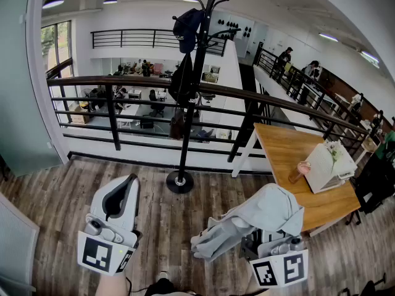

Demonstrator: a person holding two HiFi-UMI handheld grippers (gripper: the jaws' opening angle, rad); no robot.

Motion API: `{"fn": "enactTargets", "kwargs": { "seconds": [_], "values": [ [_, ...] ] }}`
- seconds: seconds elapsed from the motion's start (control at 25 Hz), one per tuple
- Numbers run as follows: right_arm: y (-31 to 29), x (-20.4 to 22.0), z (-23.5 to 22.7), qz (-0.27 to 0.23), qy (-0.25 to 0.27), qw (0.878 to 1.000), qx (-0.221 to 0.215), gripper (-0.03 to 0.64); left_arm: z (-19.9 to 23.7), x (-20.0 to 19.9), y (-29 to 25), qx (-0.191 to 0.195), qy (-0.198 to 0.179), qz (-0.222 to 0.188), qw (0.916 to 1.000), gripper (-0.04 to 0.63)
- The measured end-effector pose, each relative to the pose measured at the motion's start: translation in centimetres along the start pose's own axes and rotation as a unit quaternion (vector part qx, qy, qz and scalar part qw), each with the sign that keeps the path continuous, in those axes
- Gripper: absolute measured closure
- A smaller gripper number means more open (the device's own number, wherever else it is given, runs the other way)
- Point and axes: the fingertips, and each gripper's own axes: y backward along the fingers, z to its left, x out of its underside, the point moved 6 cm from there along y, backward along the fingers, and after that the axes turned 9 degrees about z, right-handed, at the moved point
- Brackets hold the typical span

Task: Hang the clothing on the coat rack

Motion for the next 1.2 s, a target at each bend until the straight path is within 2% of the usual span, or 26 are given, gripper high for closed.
{"fn": "enactTargets", "kwargs": {
  "seconds": [0.6,1.2],
  "values": [
    [1.1,0.2,-0.7,0.005,-0.001,1.000,0.007,0.606,-0.9,-0.1,0.0,0.003,0.002,-0.003,1.0000,0.589],
    [-4.1,1.9,1.0,0.002,-0.014,1.000,0.015,0.604,4.1,1.8,-3.2,0.014,0.004,-0.014,0.9998,0.589]
  ]
}}
